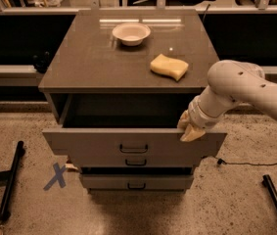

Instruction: Open top drawer

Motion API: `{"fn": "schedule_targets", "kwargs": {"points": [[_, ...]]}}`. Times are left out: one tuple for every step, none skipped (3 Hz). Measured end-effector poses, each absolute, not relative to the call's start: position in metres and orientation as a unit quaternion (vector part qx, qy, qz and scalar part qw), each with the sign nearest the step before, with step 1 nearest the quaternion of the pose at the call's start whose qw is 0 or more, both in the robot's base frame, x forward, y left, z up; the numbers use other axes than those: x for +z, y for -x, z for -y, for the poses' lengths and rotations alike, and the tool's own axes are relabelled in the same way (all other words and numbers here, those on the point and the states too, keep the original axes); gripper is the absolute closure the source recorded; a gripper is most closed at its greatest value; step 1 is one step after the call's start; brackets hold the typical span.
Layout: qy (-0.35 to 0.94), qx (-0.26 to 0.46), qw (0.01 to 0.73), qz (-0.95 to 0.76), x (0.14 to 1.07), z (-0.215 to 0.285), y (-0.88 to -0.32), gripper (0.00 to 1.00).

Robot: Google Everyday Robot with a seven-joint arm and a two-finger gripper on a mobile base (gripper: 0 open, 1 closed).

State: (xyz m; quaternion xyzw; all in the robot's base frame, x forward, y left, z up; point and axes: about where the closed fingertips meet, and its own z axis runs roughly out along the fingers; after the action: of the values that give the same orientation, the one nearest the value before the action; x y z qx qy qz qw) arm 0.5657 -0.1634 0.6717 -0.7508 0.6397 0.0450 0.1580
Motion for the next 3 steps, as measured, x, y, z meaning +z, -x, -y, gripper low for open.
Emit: {"fn": "schedule_targets", "kwargs": {"points": [[0.751,0.045,0.158,-0.640,0.6716,0.1633,-0.5657,0.12],[0.751,0.046,0.157,-0.639,0.6704,0.1627,-0.5653,0.00],[0.763,0.063,0.147,-0.627,0.6675,0.1596,-0.5578,0.00]]}}
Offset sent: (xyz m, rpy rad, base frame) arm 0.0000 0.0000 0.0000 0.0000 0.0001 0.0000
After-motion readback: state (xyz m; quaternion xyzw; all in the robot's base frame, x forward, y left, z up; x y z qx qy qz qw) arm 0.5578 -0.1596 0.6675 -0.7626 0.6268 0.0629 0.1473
